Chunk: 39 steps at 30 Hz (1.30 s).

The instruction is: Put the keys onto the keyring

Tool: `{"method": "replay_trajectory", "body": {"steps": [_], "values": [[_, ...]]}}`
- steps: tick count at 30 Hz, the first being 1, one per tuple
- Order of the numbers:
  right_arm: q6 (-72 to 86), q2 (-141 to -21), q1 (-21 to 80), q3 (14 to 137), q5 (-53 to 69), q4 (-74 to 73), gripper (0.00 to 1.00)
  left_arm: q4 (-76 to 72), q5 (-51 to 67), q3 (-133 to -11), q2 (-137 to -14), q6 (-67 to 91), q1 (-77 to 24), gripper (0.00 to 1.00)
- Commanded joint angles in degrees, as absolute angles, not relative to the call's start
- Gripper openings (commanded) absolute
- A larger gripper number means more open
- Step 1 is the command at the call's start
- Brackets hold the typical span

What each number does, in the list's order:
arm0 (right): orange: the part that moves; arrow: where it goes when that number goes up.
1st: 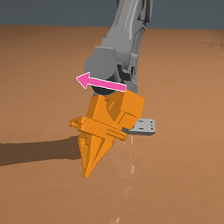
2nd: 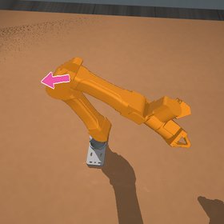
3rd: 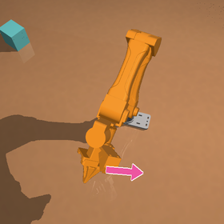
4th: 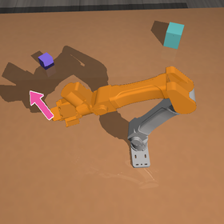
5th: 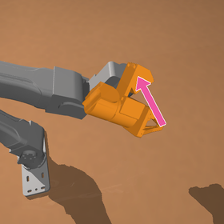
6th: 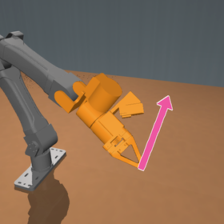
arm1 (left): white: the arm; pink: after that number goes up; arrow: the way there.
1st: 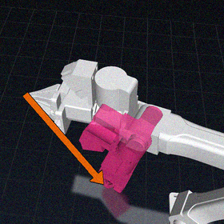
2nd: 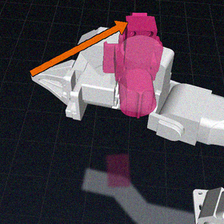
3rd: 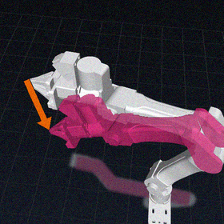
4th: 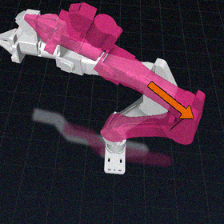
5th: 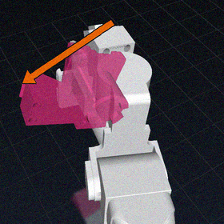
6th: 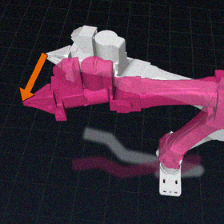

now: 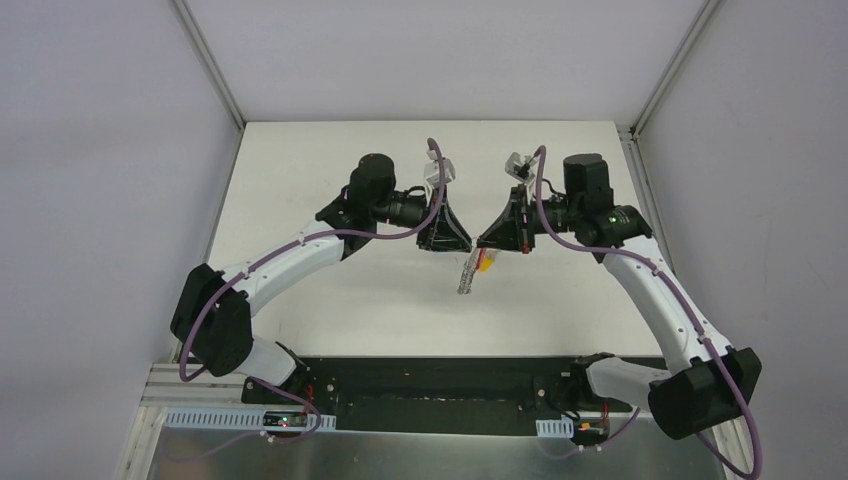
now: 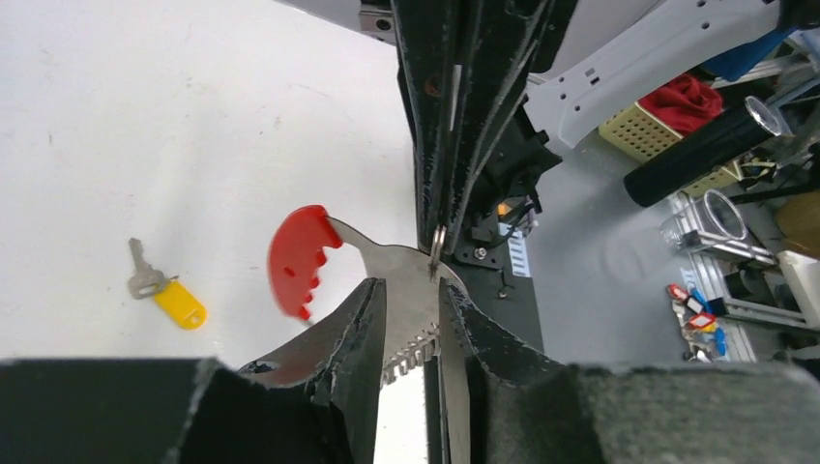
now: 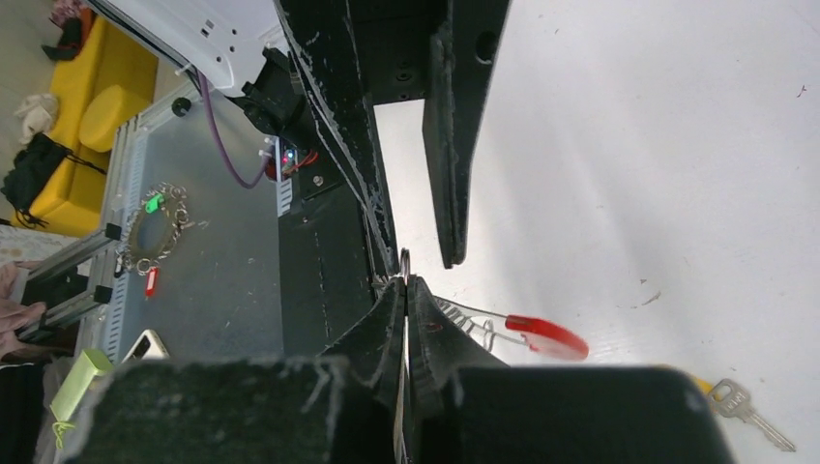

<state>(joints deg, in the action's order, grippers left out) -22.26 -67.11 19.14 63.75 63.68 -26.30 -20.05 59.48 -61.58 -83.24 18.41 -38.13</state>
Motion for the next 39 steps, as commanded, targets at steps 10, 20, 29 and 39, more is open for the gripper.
{"method": "replay_trajectory", "body": {"steps": [10, 20, 29, 39], "values": [[-29.82, -71.37, 24.39, 70.05, 57.43, -34.45, 0.0, -1.14, 57.99, -68.69, -81.01, -1.52, -37.69, 0.32], [-29.71, -72.07, 25.12, 70.35, 57.6, -34.54, 0.0, -1.1, 58.9, -68.85, -82.67, -1.74, -38.73, 0.25], [-29.12, -72.03, 25.11, 69.58, 58.18, -33.74, 0.0, -0.88, 59.16, -70.32, -83.77, -1.09, -39.29, 0.14], [-28.36, -71.34, 25.09, 68.7, 58.01, -32.33, 0.0, -0.73, 60.0, -70.49, -84.49, -0.7, -39.9, 0.0]]}}
